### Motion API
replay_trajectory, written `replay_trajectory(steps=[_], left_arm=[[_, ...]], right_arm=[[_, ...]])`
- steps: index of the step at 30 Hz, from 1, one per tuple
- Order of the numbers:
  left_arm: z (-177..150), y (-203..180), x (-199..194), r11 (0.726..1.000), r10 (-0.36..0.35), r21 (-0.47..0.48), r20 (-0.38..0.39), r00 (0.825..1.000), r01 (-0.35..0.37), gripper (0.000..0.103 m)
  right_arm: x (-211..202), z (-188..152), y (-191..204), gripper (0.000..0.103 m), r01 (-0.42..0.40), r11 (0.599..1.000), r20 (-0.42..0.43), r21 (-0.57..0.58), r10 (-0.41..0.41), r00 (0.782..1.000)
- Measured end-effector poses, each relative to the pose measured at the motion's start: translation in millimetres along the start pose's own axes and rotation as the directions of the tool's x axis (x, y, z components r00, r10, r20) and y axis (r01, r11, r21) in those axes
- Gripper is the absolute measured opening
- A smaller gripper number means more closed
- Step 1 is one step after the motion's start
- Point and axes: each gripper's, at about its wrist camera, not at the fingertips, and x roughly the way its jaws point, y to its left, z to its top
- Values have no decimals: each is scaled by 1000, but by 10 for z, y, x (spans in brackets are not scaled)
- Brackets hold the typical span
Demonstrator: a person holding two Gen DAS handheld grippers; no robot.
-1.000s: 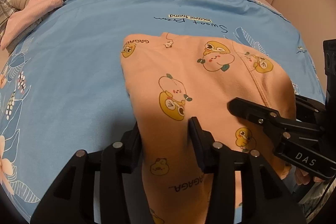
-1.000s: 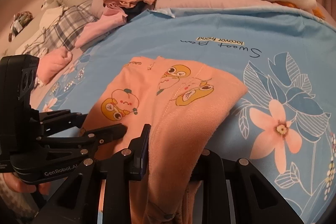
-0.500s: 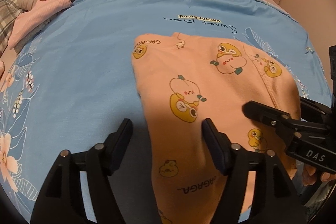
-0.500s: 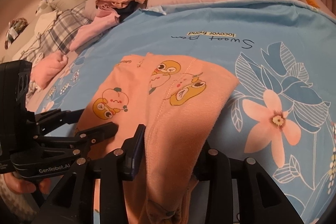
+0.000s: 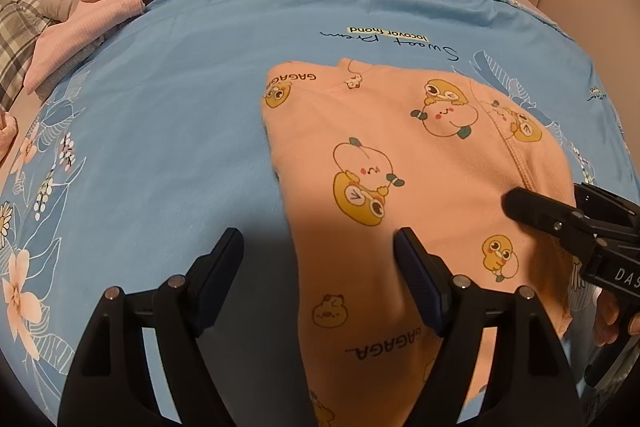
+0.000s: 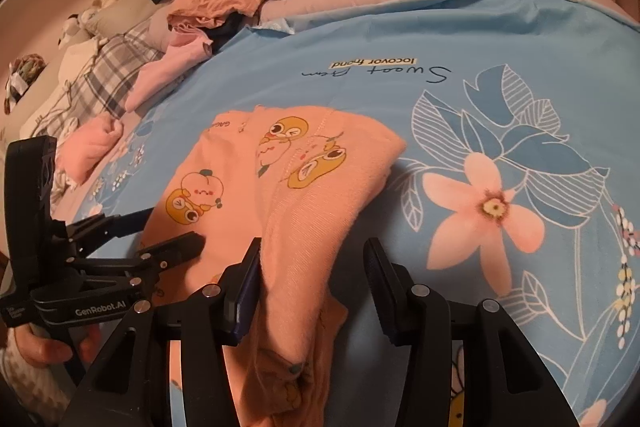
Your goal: Fold small clothes
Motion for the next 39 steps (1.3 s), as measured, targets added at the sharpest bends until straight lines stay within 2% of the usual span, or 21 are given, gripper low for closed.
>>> replay_trajectory(steps=[23, 39], left_arm=[[-222, 24, -142, 999, 22, -32, -8, 1000, -23, 82], [-346, 3, -218, 998, 41, -40, -24, 999, -42, 83]], right_arm=[[-100, -93, -20, 48, 43, 999, 4, -13, -43, 999], [-117, -229, 2, 51, 51, 999, -26, -15, -51, 998]])
